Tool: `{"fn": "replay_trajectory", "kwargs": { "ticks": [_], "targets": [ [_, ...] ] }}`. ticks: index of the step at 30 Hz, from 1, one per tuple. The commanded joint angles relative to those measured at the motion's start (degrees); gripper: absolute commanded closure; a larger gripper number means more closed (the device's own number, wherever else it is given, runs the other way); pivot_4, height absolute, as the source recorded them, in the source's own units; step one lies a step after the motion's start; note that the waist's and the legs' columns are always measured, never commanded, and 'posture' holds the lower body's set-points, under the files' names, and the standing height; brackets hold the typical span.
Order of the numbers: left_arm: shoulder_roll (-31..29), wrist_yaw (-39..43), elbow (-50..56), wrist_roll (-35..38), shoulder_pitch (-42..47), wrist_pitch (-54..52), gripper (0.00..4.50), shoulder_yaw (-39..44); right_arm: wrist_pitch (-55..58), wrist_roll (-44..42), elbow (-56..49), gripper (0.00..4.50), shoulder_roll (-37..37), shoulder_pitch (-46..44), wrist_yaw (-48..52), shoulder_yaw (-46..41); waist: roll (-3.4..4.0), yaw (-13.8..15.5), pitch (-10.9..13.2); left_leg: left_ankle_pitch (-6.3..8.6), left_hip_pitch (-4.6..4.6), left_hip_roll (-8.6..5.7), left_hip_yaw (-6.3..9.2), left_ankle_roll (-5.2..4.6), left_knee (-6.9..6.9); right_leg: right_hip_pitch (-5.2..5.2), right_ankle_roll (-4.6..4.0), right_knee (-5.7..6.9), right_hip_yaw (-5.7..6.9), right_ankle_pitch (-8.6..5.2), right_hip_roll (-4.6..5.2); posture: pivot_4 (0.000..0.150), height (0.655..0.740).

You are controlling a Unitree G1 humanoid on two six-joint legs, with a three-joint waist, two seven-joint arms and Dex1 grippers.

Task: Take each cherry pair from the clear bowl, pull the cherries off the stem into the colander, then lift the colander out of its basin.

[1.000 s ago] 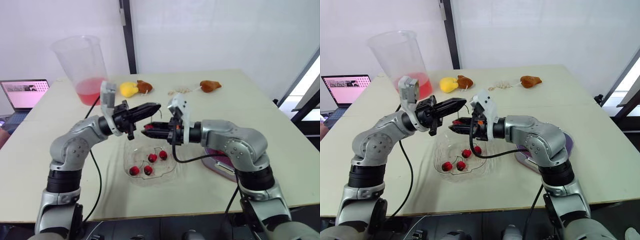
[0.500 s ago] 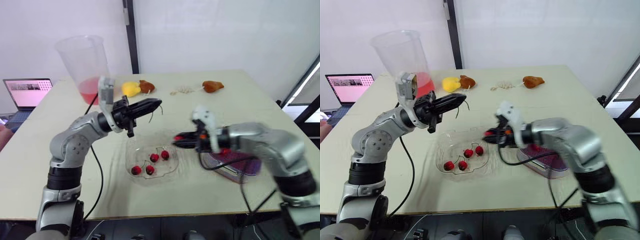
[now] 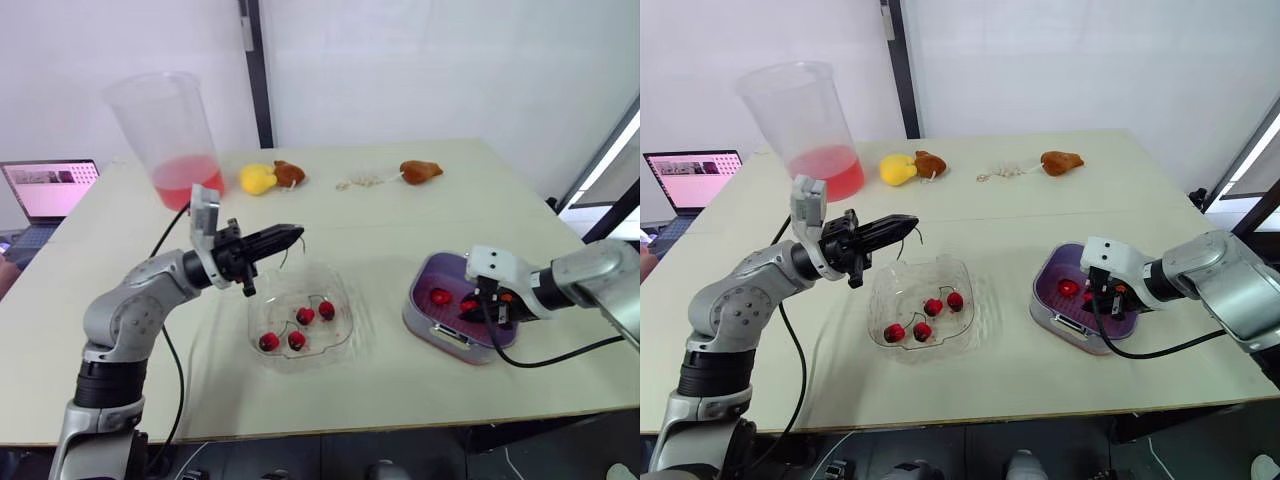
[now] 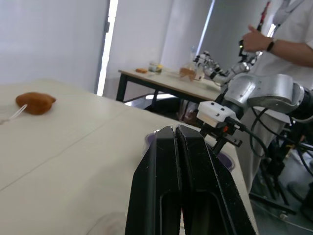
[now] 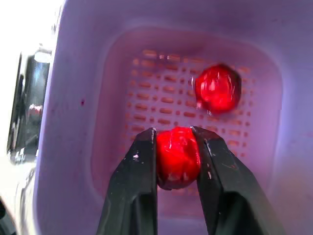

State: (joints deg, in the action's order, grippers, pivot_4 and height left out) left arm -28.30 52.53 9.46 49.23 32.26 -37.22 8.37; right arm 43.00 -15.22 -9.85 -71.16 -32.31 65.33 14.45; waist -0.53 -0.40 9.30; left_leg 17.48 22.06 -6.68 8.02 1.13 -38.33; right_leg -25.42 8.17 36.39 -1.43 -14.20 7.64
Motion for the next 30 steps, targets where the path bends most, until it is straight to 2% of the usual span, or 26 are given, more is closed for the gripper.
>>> {"fn": "replay_trajectory", "kwargs": {
  "ticks": [1,4,5,9,12,17,20,23,25,30],
  "targets": [
    [-1.1,-0.9,2.7,1.2,0.4,-0.1,4.5,2.0,0.0,1.6,-0.1,1.63,-1.2,-2.1,1.1,-2.4,0.0,0.1,0.0,0.0,0.0,-0.02,0.0,0.0,0.0,0.0,0.0,0.0,0.0,0.0,0.01,0.15,0.74],
    [-1.9,-1.2,3.4,1.7,-0.4,-0.7,4.5,2.5,1.2,0.1,-0.1,0.11,-2.6,-4.7,4.2,-4.8,0.01,-0.1,0.0,0.0,0.0,-0.02,0.0,0.0,0.02,-0.01,0.0,-0.02,0.0,0.0,0.01,0.15,0.74],
    [-2.3,-1.3,3.6,1.9,-0.6,-1.0,4.5,2.8,1.5,-0.6,-0.1,0.04,-2.8,-5.9,5.4,-5.6,0.02,-0.1,0.0,0.0,0.0,-0.01,0.0,0.0,0.02,-0.01,0.0,-0.02,0.0,0.0,0.0,0.15,0.74],
    [-4.3,-2.2,4.7,2.6,-2.0,-2.4,4.5,4.5,6.9,-8.5,-2.1,0.04,1.3,-14.3,8.3,-9.7,0.04,-0.7,0.0,0.0,-0.01,0.03,-0.02,0.0,0.07,-0.03,0.0,-0.04,-0.01,0.0,-0.03,0.15,0.74],
    [-7.7,-4.1,5.7,5.0,-5.5,-5.1,4.5,9.0,15.9,-21.5,-4.8,0.04,11.8,-23.1,6.8,-14.6,0.04,-1.2,0.0,0.01,-0.06,0.17,-0.05,0.02,0.14,-0.02,-0.02,-0.09,-0.02,0.01,-0.14,0.15,0.74],
    [-14.4,-6.0,4.2,8.0,-14.2,-10.8,4.5,17.3,22.2,-30.7,-6.1,0.04,23.0,-29.0,1.4,-17.1,-0.01,-0.4,0.0,0.07,0.0,0.27,0.11,0.11,0.11,-0.01,-0.12,-0.17,0.05,0.07,-0.25,0.15,0.74],
    [-16.0,-5.8,3.6,9.0,-22.0,-12.0,4.5,23.2,23.7,-32.7,-6.6,0.04,27.3,-31.6,-2.2,-16.6,-0.01,-0.2,0.0,0.07,0.01,0.16,0.09,0.09,0.05,0.0,-0.17,-0.17,0.06,0.1,-0.14,0.15,0.74],
    [-15.7,-6.0,2.0,7.0,-30.1,-10.9,4.5,26.8,22.2,-32.0,-6.5,0.04,29.4,-31.8,-3.2,-14.3,-0.04,-0.2,0.0,0.07,0.02,0.18,0.14,0.09,0.07,0.0,-0.17,-0.16,0.13,0.1,-0.14,0.15,0.74],
    [-15.0,-6.9,1.1,4.2,-34.7,-9.3,4.5,27.1,20.1,-30.6,-6.2,0.04,30.0,-31.4,-3.1,-12.3,-0.03,-0.4,0.0,0.07,-0.02,0.19,0.09,0.09,0.08,0.01,-0.18,-0.16,0.12,0.11,-0.14,0.15,0.74],
    [-11.6,-8.7,1.7,5.8,-38.0,-11.3,4.5,25.3,17.7,-29.2,-6.2,0.04,29.8,-31.1,-2.9,-10.2,-0.06,0.0,0.0,0.07,-0.01,0.2,0.09,0.1,0.06,0.01,-0.19,-0.13,0.14,0.11,-0.13,0.15,0.74]
  ]
}}
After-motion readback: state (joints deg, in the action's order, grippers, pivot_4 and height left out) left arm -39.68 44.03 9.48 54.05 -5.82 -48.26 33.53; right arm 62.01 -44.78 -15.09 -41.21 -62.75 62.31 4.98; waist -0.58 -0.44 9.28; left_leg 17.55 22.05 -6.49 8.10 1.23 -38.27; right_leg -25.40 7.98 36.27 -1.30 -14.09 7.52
